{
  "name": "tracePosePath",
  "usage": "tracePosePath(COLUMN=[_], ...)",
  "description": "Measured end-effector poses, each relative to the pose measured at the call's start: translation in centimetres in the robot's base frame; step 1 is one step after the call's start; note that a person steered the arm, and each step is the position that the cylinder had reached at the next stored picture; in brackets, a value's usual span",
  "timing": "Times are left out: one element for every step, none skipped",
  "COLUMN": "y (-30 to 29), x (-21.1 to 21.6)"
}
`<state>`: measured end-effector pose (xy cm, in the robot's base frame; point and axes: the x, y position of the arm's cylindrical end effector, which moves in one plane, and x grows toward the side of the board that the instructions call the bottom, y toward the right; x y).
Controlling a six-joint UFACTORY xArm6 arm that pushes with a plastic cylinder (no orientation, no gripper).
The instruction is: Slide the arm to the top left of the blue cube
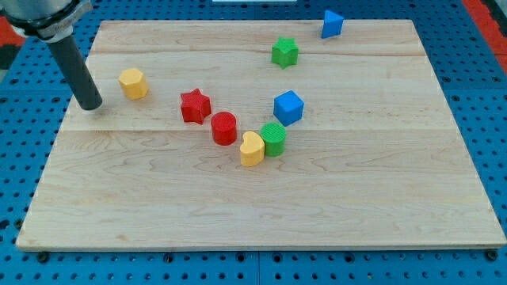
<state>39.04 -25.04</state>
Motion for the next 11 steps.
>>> tracePosePath(y=[4.4, 6.4, 2.7, 2.0, 4.8, 5.2, 4.6, 15.9, 19.3, 22.8, 23.3], x=[-3.9, -3.2, -3.1, -1.6, -6.0, -6.7, -12.7, -12.5, -9.5, -5.4, -2.5])
